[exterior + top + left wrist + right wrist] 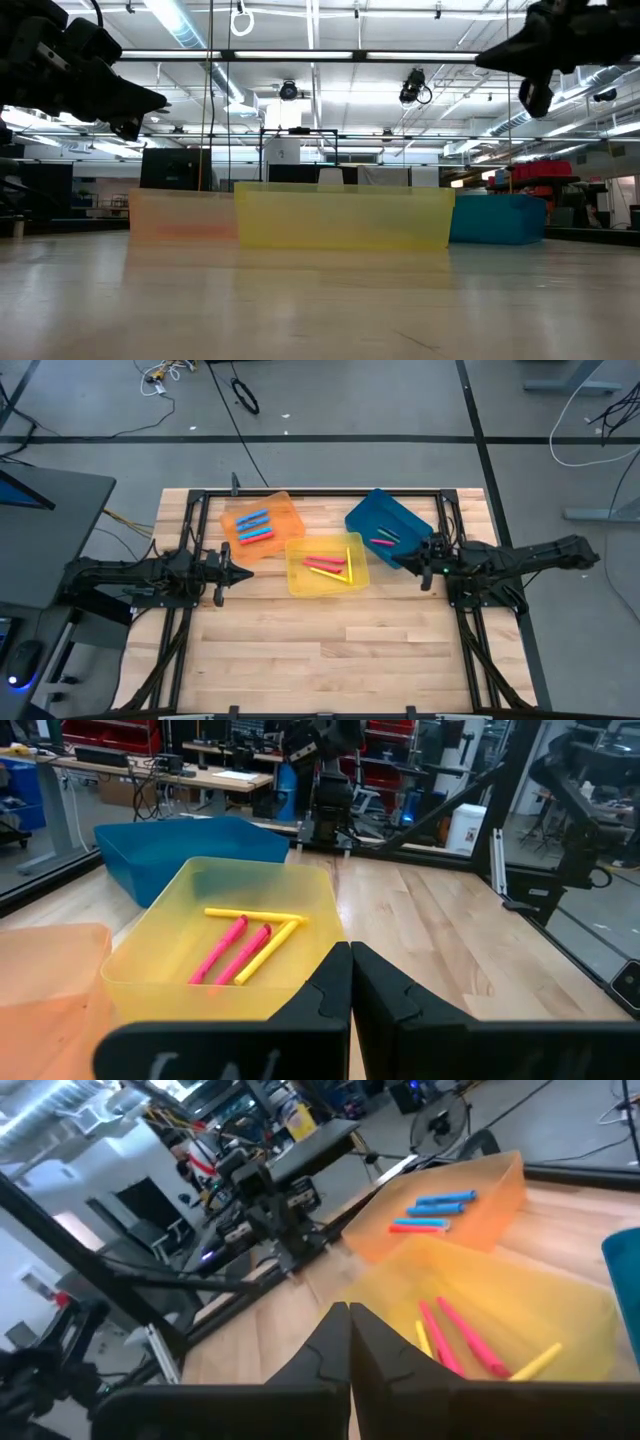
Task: Pick & Place Markers
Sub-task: Return to Home Position
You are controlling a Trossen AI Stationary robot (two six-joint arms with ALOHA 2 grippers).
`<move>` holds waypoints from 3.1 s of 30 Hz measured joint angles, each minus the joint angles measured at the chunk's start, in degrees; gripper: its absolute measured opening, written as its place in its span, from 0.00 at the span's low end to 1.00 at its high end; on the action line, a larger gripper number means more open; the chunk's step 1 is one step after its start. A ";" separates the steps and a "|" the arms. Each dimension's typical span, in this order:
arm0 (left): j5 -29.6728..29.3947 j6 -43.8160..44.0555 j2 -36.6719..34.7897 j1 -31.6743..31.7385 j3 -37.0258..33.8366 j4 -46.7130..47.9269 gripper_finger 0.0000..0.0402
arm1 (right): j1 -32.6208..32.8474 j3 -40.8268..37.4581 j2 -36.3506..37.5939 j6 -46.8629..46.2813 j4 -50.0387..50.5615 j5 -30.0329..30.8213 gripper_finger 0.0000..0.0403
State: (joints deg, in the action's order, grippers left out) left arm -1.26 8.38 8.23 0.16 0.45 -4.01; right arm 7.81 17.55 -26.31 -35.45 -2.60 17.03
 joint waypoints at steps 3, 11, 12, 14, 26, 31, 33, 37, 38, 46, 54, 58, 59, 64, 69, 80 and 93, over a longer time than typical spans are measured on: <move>0.00 0.00 0.00 0.00 0.00 -0.01 0.01 | 0.13 -2.46 4.78 0.21 0.04 -0.04 0.00; 0.00 0.00 0.00 0.00 0.00 -0.01 0.01 | 0.13 -5.69 15.35 3.03 1.97 0.05 0.00; 0.01 0.00 0.00 0.00 0.00 -0.02 0.01 | 0.13 -5.69 16.44 3.20 3.33 0.15 0.00; 0.00 0.00 0.00 0.00 0.00 -0.02 0.01 | 0.13 -5.74 18.73 3.18 6.66 0.83 0.00; 0.00 0.00 0.00 -0.01 0.00 0.02 0.01 | 0.09 -6.73 26.33 4.59 15.01 3.00 0.00; 0.00 0.00 0.00 -0.01 0.00 0.08 0.01 | 0.09 -11.94 26.34 4.49 2.74 -0.89 0.00; 0.00 0.02 0.00 0.00 0.00 0.00 0.01 | 0.09 -14.69 26.31 5.79 -4.82 -2.76 0.00; 0.00 0.00 0.00 0.00 0.00 -0.04 0.01 | -0.73 -16.60 26.32 7.80 -9.77 -3.09 0.00; 0.00 0.00 0.00 -0.01 0.00 0.00 0.01 | -1.19 -16.60 26.32 8.16 -9.22 -3.14 0.00; 0.00 0.01 0.00 -0.01 0.00 -0.02 0.01 | -6.49 -16.60 26.32 10.04 -5.97 -10.19 0.00; 0.02 0.00 0.00 0.00 0.00 -0.01 0.01 | -7.60 -16.56 25.43 13.52 1.71 -17.98 0.00; 0.00 0.00 0.00 -0.02 0.00 -0.01 0.01 | -7.63 -16.56 25.19 13.91 1.95 -17.99 0.00; 0.00 0.02 0.00 -0.02 0.00 -0.02 0.01 | -7.63 -16.56 25.18 13.91 1.89 -17.84 0.00; 0.00 0.00 0.00 -0.01 0.00 -0.01 0.01 | -7.63 -16.56 25.18 13.14 1.76 -15.60 0.03; 0.00 0.00 0.00 -0.01 0.00 -0.02 0.01 | -7.63 -16.56 25.18 12.35 1.71 -15.50 0.06; 0.00 0.00 0.00 -0.02 0.00 -0.02 0.01 | -7.63 -16.56 25.16 13.54 1.71 -15.53 0.06; 0.00 0.00 0.00 -0.01 0.00 -0.01 0.01 | -7.63 -16.56 25.16 13.49 1.71 -15.53 0.06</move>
State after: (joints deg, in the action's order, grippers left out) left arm -1.26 8.38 8.23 0.15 0.45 -4.03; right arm 0.19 0.99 -1.15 -21.96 -0.89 1.50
